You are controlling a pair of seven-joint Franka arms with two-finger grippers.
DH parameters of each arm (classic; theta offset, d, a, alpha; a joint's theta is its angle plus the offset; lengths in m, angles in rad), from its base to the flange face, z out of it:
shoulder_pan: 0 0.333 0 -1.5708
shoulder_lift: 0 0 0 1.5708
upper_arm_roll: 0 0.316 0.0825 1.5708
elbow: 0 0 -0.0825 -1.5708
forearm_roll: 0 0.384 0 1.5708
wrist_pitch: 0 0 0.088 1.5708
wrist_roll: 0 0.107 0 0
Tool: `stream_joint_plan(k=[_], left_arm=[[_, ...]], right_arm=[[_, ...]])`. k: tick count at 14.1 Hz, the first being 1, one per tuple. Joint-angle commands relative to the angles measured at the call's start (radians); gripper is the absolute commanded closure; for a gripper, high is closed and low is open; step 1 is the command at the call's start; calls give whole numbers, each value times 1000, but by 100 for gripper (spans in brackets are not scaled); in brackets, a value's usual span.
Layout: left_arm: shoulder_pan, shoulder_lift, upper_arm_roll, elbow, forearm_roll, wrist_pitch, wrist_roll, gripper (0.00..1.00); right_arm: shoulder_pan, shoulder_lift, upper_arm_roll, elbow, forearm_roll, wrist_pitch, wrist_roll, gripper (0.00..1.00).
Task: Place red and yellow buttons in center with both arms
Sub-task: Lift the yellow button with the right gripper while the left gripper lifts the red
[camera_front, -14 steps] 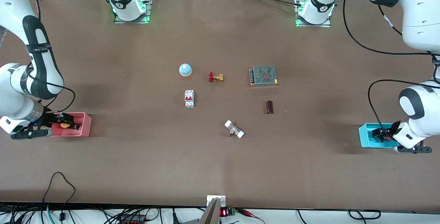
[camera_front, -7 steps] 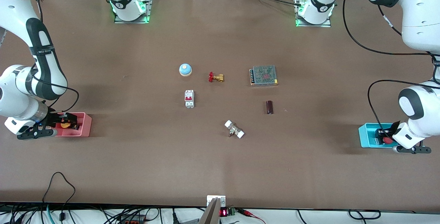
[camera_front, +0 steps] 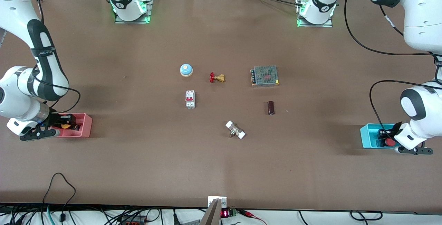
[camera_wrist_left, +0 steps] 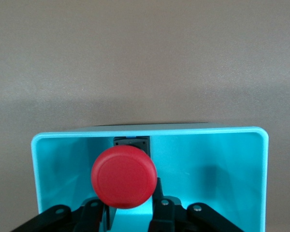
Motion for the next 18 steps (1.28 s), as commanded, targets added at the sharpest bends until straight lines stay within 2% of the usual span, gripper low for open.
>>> stream_joint_plan(k=[1,2,4,6,8,9,11,13,15,17,18], left_arm=[[7,15,-3,30,8,2,25,59],[9,15,-3,29,8,40,25,57],[12,19,-3,21,3,83,23,56],[12,19,-4,32,-2,86,22,53],[14,21,-6,30,-5,111,17,52],[14,22,-6,27,-11,127,19,51],[14,24,-6,27,-17,129,20,50],[14,24,-6,27,-17,129,19,56],[12,24,-6,27,-17,129,20,61],[10,24,-6,27,-14,129,22,69],[9,22,-6,27,-12,128,22,72]], right_arm=[[-14,-3,12,-8,-13,11,-19,61],[-14,-3,12,-8,-13,11,-19,67],[-12,-9,12,-2,-15,10,-22,71],[-11,-67,24,3,-12,-25,-69,71],[-2,-156,33,17,-10,-167,-72,71],[-2,-218,64,18,-7,-245,-63,71],[15,-316,125,18,2,-376,42,71],[93,-362,176,9,1,-485,312,71],[167,-364,231,-34,1,-460,531,71],[230,-349,251,-139,-10,-280,705,70],[241,-333,251,-198,-12,-174,730,71]])
